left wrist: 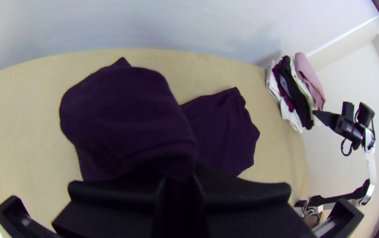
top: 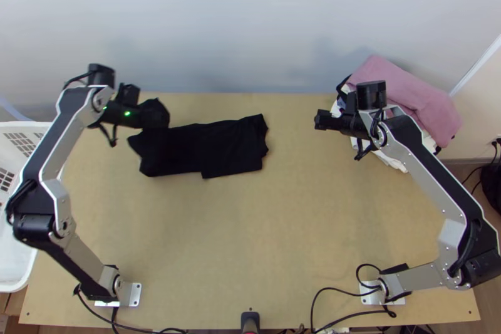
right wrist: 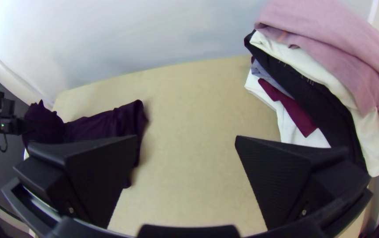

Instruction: Fold the t-shirt

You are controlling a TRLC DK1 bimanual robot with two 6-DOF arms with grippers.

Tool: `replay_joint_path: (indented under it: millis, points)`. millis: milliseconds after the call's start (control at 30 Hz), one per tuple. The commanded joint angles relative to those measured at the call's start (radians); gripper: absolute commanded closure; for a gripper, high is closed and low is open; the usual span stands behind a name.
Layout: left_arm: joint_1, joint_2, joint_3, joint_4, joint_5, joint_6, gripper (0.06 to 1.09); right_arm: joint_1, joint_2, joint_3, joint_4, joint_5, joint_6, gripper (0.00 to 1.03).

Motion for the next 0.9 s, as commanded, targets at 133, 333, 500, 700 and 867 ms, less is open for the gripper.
replay_joint_path:
  millis: [133, 333, 500, 700, 867]
  points:
    - [-0.129, 0.128, 0.16, 0.012, -0.06, -0.106, 1.05, 0.009, -0.036, -0.05, 0.007, -0.006, 0.009, 0.04]
    - [-0.226, 0.223, 0.262, 0.014, -0.131, -0.152, 1.05, 0.009, -0.039, -0.058, 0.012, -0.006, 0.009, 0.04]
    - [-0.28, 0.297, 0.331, 0.014, -0.166, -0.178, 1.05, 0.006, -0.039, -0.062, 0.026, -0.006, 0.011, 0.04]
    - [-0.317, 0.354, 0.377, 0.014, -0.189, -0.189, 1.05, 0.014, -0.038, -0.07, 0.045, -0.006, 0.017, 0.04]
    - [-0.337, 0.398, 0.427, 0.014, -0.218, -0.196, 1.05, 0.016, -0.035, -0.07, 0.062, -0.006, 0.017, 0.04]
